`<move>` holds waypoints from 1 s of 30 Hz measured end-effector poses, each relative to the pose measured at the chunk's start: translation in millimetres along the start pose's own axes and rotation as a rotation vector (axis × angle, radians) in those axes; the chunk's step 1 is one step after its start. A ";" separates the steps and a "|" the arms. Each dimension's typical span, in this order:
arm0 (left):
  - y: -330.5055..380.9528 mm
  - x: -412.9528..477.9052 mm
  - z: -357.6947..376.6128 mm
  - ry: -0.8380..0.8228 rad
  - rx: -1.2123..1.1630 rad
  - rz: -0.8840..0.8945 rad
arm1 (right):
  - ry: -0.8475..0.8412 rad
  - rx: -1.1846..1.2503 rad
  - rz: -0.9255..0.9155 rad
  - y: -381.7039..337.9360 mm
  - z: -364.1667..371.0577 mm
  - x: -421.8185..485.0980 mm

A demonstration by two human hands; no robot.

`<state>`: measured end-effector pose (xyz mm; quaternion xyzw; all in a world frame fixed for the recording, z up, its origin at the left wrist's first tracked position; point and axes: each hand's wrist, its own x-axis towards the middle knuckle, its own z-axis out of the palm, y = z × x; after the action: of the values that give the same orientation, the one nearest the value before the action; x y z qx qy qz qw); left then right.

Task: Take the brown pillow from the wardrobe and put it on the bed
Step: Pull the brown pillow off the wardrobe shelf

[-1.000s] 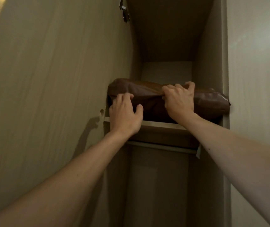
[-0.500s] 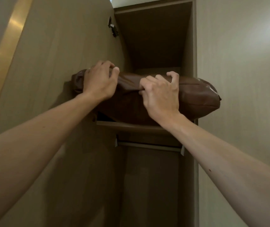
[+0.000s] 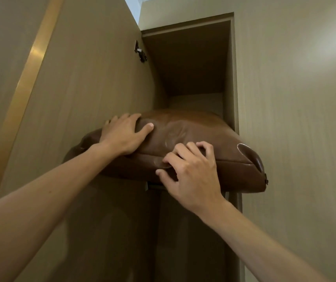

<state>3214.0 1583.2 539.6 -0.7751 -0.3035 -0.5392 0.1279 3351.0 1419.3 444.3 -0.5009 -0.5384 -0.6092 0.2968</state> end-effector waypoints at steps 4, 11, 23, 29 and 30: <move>-7.3 -12.3 6.1 0.032 -0.004 -0.028 | 0.006 0.173 0.169 2.2 -17.7 6.5; -24.6 -18.2 27.9 -0.012 -0.135 -0.228 | -0.196 0.104 0.728 70.9 -34.2 1.6; -44.7 -16.3 63.1 -0.090 -0.486 -0.335 | -0.286 0.599 1.042 87.2 4.8 -4.7; -43.8 -1.1 60.0 -0.057 -0.572 -0.378 | -0.261 0.627 1.064 90.3 8.6 10.9; -45.8 -1.1 60.7 -0.059 -0.584 -0.381 | -0.253 0.631 1.067 89.8 9.7 9.4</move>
<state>3231.9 1650.6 509.3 -0.7238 -0.2794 -0.5946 -0.2110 3431.7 1408.3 484.4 -0.6570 -0.3990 -0.1254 0.6273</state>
